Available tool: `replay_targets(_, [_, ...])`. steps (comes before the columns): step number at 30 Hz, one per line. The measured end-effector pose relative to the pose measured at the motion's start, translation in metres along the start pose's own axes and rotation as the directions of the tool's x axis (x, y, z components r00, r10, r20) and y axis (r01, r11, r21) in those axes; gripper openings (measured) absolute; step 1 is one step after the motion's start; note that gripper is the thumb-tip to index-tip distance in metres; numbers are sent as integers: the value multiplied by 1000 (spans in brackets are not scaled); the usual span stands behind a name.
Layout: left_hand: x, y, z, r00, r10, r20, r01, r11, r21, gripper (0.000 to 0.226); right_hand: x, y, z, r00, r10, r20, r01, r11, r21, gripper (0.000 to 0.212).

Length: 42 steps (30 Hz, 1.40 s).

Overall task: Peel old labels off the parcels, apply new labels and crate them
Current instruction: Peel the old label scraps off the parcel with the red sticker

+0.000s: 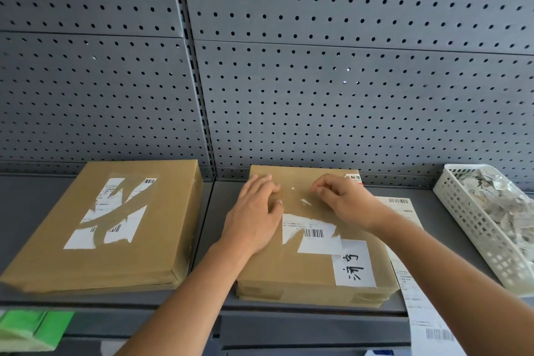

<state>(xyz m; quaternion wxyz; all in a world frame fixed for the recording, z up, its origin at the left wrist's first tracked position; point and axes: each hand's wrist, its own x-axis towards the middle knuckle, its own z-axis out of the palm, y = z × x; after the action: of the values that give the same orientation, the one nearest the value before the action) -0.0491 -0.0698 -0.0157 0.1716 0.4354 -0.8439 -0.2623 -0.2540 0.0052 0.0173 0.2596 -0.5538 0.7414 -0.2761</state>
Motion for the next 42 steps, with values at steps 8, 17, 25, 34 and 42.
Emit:
replay_targets(8, [1,-1,1,1000,-3,6,3,1000,-3,37,-2,-5,10,994,-105,0,104,982,-160,22])
replay_targets(17, [1,-3,3,1000,1,-7,-1,1000,-3,34,1,-9,16,989,-148,-1,136,906,-400,20])
replay_targets(25, [0,-3,2,1000,4,-13,-4,1000,-3,34,1,-8,15,982,-187,0,173,913,-369,21])
replay_targets(34, [1,-3,2,1000,3,-14,-3,1000,-5,35,-3,-11,10,988,-153,9,147,930,-336,24])
replay_targets(42, [2,-3,3,1000,12,-17,-12,1000,-5,35,-4,-6,8,986,-165,-20,155,957,-244,24])
